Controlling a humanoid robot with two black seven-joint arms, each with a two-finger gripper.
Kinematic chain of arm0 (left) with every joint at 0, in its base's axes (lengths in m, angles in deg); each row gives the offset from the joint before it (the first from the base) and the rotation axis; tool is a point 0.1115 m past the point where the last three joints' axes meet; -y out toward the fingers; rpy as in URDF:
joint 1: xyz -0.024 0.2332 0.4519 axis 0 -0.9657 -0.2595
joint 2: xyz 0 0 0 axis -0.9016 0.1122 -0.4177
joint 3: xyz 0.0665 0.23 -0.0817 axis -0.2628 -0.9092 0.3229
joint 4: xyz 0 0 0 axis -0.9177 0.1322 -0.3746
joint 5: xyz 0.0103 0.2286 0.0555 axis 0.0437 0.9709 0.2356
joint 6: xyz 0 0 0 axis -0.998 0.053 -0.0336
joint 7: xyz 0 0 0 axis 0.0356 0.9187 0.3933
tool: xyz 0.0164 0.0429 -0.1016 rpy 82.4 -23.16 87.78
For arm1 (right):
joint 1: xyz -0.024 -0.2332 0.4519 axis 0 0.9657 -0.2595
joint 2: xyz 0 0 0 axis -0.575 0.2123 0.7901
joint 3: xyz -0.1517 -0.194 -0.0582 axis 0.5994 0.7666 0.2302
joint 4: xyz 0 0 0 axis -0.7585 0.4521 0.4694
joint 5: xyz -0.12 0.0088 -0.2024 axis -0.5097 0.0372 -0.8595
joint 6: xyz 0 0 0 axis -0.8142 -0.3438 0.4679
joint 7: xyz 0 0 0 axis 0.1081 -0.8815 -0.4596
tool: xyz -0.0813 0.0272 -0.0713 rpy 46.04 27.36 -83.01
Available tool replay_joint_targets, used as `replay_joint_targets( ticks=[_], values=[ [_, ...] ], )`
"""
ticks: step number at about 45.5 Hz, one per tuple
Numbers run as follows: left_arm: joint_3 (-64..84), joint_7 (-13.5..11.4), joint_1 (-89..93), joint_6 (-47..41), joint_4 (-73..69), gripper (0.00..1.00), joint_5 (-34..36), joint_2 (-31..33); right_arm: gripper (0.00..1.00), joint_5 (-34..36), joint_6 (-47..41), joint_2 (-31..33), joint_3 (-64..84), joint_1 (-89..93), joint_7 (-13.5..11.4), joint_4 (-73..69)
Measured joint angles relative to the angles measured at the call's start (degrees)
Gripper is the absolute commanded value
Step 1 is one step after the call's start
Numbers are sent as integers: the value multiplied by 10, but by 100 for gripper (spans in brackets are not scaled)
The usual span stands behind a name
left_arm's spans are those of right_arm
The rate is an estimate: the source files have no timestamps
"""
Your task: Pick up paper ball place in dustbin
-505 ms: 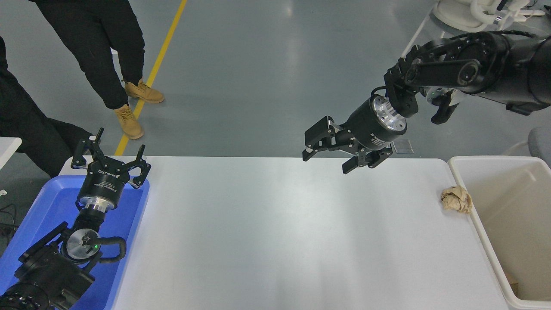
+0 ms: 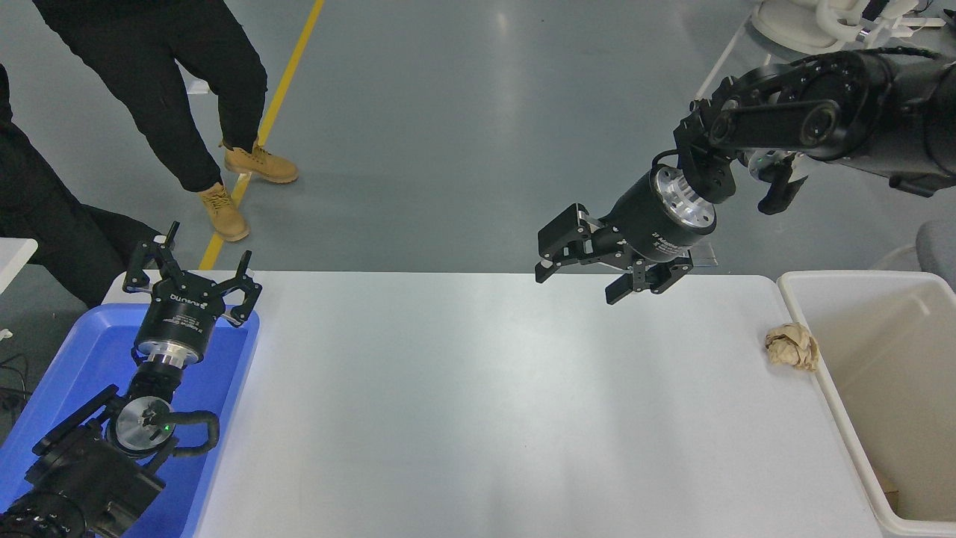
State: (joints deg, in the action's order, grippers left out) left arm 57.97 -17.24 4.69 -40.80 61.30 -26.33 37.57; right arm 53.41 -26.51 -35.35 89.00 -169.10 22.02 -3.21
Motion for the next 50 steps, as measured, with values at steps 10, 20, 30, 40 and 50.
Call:
replay_joint_targets(
  ticks=[10,20,30,40,50],
  values=[
    [0,0,0,0,0,100,0,0,100,-22,7,7,2,8,0,0],
    [0,0,0,0,0,100,0,0,100,-75,10,61,7,13,1,-7],
    [0,0,0,0,0,100,0,0,100,-151,8,127,8,17,1,-20],
    [0,0,0,0,0,100,0,0,100,-267,11,189,5,48,2,13],
    [0,0,0,0,1,100,0,0,100,-366,55,230,-3,128,4,121]
  ],
)
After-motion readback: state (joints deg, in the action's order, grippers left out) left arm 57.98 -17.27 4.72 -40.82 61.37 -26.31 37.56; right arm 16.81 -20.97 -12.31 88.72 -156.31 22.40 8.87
